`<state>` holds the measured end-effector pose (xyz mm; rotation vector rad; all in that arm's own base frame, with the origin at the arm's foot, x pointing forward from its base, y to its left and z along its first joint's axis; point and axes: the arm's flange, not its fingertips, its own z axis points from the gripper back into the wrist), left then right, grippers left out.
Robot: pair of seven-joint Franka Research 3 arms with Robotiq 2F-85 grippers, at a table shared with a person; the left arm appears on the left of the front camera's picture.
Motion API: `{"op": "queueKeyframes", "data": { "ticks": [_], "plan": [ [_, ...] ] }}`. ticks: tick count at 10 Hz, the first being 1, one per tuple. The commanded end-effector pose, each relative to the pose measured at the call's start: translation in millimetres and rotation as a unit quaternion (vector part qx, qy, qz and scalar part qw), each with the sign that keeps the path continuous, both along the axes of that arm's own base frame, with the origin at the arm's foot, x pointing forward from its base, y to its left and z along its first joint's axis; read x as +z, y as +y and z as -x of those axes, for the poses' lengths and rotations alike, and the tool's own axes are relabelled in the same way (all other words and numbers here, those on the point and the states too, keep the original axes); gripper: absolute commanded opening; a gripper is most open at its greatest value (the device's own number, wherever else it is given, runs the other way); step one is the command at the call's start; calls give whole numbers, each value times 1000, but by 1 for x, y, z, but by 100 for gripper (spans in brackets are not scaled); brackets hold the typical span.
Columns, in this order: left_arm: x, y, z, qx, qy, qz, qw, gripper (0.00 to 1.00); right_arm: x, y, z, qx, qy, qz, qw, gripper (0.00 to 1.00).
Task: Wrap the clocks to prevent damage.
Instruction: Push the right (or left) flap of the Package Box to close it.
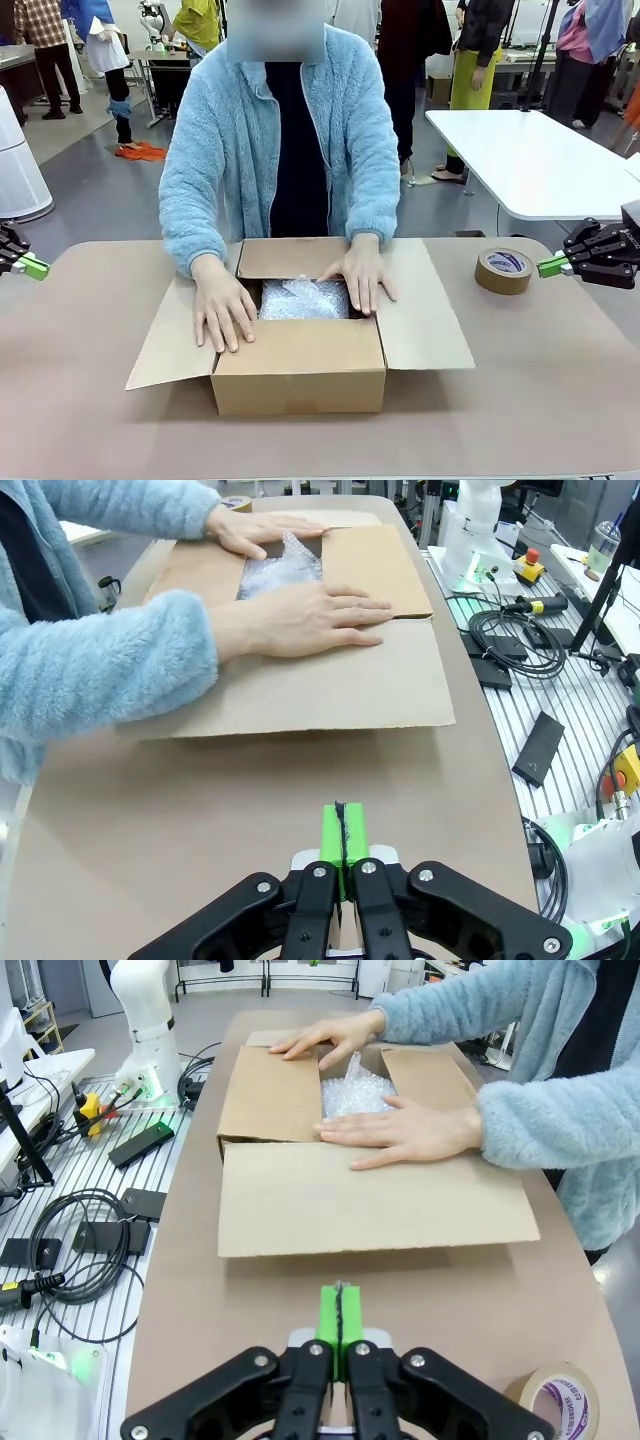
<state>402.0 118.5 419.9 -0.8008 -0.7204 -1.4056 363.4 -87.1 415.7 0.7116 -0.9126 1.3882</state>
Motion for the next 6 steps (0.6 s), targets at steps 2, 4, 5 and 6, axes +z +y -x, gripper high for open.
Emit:
{"op": "queueKeyframes", "data": {
  "ticks": [2,4,5,6],
  "plan": [
    [1,0,0,2,0,1,1000,0,-1,1,0,1,-3,-8,1000,1],
    [1,0,0,2,0,1,1000,0,-1,1,0,1,-3,-8,1000,1],
    [1,0,0,2,0,1,1000,0,-1,1,0,1,-3,-8,1000,1],
    [1,0,0,2,0,1,1000,0,-1,1,0,1,-3,-8,1000,1]
  ]
}}
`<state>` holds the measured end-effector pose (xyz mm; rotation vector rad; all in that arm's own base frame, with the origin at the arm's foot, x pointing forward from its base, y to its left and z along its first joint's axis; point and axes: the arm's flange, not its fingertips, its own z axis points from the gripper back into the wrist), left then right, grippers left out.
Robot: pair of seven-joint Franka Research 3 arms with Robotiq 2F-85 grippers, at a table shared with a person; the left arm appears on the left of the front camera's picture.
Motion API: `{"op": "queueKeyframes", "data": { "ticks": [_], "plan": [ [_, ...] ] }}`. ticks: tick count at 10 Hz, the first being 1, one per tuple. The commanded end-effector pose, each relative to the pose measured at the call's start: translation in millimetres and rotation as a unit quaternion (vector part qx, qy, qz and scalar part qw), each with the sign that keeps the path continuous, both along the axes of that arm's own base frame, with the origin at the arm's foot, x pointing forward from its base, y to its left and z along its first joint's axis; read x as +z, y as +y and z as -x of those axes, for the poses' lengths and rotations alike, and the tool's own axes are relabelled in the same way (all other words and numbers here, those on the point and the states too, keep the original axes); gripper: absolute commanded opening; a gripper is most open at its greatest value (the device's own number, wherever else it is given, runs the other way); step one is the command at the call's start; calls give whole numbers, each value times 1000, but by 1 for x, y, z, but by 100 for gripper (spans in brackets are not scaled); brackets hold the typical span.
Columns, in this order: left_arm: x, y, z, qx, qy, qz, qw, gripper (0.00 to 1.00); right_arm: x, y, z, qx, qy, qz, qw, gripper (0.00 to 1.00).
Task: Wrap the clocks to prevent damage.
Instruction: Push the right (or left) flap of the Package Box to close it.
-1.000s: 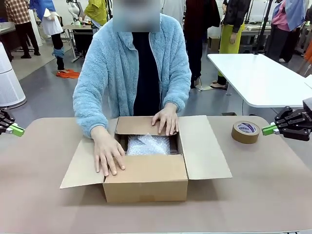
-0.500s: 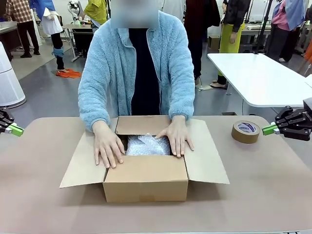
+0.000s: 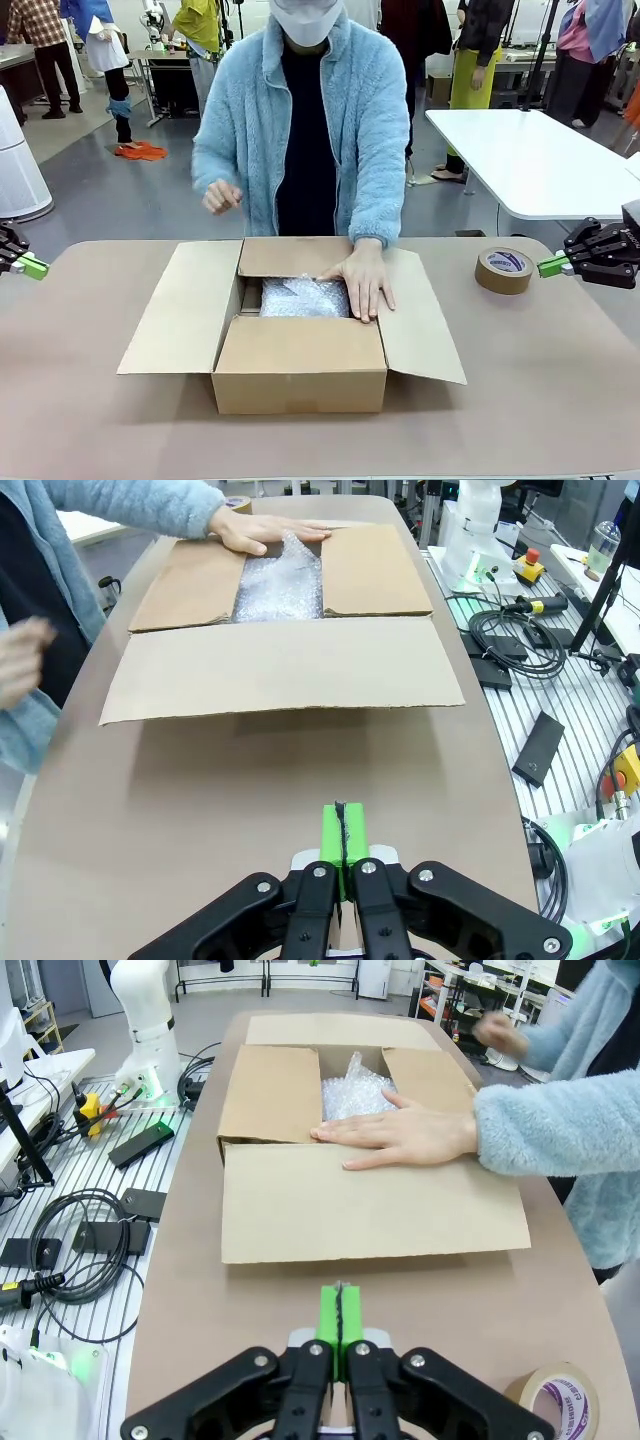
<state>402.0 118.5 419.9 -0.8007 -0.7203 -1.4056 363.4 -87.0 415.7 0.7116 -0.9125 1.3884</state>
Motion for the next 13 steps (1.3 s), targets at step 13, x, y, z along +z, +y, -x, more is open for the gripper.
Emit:
{"op": "queueKeyframes", "data": {
  "ticks": [13],
  "plan": [
    [-106,-119,-59,-14,45,-78,996,0,-1,1,0,1,-3,-8,1000,1]
  ]
}}
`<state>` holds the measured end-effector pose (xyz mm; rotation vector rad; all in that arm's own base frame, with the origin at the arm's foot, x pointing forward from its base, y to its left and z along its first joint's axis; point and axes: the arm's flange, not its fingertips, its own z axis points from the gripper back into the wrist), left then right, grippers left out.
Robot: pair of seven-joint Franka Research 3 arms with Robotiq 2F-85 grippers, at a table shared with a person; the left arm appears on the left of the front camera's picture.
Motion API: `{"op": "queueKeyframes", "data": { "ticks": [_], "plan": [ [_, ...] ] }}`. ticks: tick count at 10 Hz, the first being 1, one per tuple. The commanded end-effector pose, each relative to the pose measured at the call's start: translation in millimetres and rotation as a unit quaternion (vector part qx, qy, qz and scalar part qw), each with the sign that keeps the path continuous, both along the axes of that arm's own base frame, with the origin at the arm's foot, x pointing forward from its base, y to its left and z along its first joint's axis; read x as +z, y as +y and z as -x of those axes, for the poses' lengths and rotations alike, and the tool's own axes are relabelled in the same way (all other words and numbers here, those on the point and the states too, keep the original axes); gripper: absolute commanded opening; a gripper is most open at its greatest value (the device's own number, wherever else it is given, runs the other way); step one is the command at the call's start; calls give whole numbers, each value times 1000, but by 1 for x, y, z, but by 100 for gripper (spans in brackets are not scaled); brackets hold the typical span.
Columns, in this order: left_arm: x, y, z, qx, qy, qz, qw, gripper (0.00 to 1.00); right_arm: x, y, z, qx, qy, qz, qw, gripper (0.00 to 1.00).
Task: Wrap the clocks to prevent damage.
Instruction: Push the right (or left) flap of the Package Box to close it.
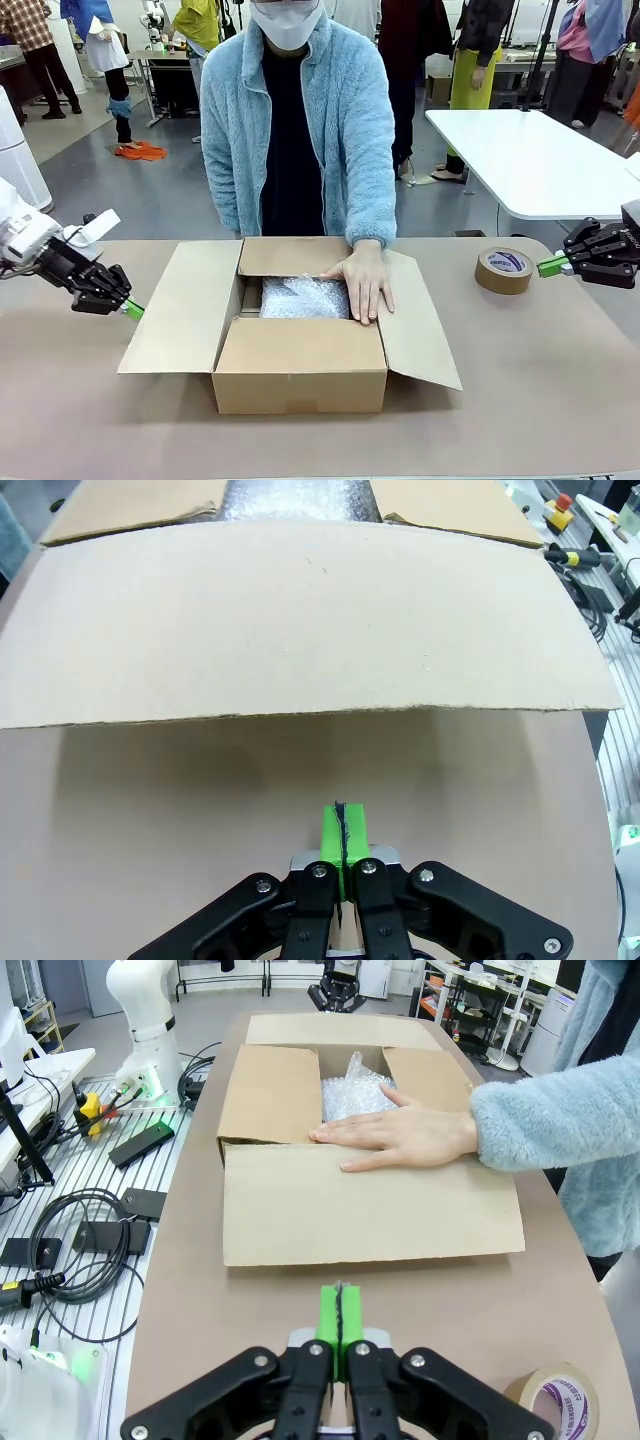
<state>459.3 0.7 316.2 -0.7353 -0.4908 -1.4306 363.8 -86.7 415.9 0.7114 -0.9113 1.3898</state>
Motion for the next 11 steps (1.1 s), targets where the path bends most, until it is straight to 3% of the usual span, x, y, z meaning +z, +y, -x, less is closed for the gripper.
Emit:
{"op": "queueKeyframes", "data": {
  "ticks": [1,2,6,8,11],
  "plan": [
    [4,4,0,25,-4,23,999,0,-1,0,0,0,-3,-8,1000,1],
    [0,0,0,0,0,0,1000,0,-1,0,0,0,-3,-8,1000,1],
    [-2,0,-1,4,3,4,1000,0,-1,0,0,0,-3,-8,1000,1],
    [-28,-15,12,-25,-82,43,995,0,-1,0,0,0,-3,-8,1000,1],
    [-43,-24,20,-38,-97,140,985,0,-1,0,0,0,-3,-8,1000,1]
  ]
}}
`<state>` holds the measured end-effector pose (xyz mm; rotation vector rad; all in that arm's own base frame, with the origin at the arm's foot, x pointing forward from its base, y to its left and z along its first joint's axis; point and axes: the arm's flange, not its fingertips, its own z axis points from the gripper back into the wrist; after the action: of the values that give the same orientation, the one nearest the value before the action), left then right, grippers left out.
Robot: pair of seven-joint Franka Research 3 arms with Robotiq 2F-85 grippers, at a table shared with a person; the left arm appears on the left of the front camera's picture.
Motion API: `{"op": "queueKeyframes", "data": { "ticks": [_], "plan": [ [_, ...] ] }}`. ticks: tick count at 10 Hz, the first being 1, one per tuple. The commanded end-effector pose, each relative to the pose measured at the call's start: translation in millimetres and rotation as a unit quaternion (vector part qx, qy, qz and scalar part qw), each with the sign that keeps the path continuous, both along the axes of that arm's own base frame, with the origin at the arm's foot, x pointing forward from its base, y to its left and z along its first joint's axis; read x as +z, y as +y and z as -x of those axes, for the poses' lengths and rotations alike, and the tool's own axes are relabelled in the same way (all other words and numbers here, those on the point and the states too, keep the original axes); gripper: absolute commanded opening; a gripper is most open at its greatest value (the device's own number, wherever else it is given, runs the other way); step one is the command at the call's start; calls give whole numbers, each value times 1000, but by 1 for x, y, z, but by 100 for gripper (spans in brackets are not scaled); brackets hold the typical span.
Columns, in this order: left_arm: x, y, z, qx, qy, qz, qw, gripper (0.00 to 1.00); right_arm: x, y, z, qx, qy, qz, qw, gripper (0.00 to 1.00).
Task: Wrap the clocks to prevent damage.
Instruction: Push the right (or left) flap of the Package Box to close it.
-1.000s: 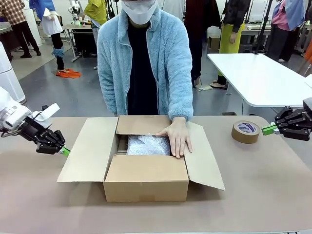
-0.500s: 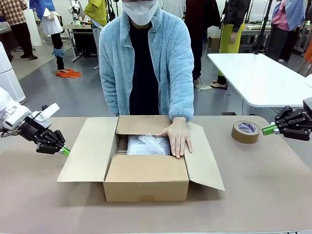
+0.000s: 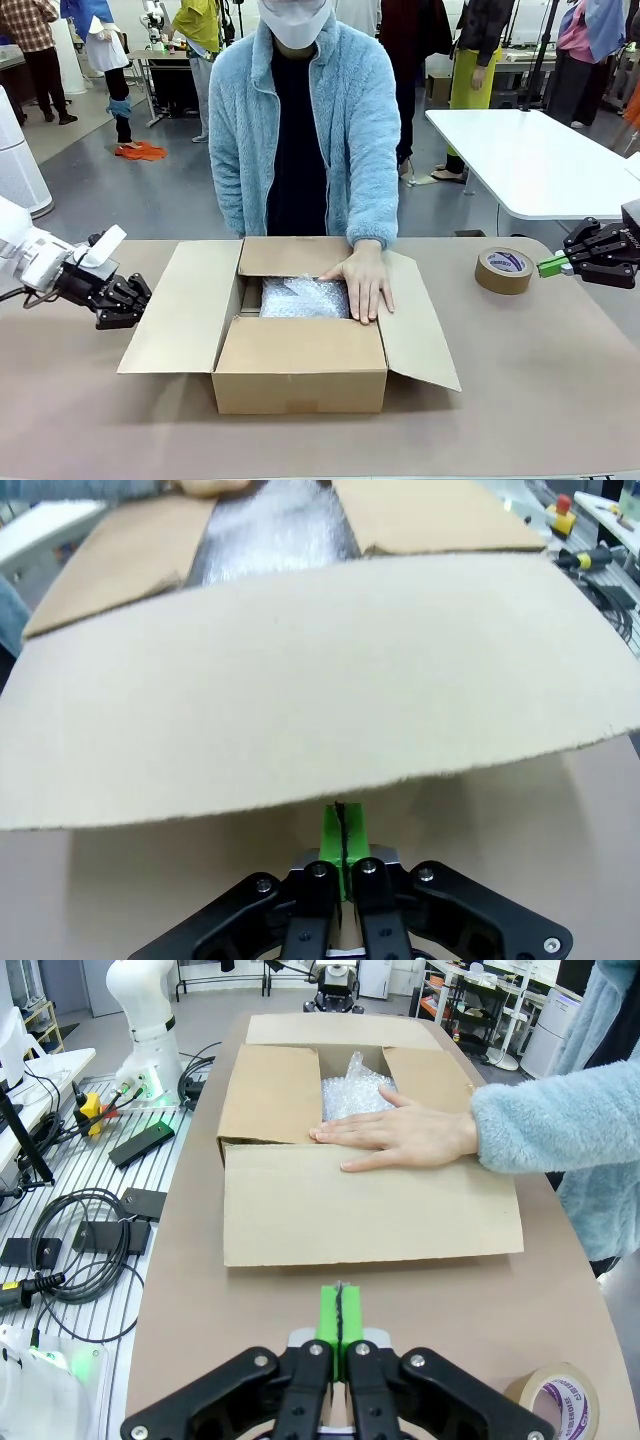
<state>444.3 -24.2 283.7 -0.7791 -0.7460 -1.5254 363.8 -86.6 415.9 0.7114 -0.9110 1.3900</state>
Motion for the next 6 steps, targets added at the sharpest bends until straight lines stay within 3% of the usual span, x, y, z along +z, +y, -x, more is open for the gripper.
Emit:
{"op": "queueKeyframes", "data": {
  "ticks": [1,3,4,6],
  "plan": [
    [-7,2,-3,-15,3,90,996,0,-1,0,0,0,-3,-8,1000,1],
    [-12,-1,3,1,24,145,989,0,-1,0,0,0,-3,-8,1000,1],
    [-5,3,-5,0,56,187,981,0,-1,0,0,0,-3,-8,1000,1],
    [-6,-12,-3,11,60,212,975,0,-1,0,0,0,-3,-8,1000,1]
  ]
}}
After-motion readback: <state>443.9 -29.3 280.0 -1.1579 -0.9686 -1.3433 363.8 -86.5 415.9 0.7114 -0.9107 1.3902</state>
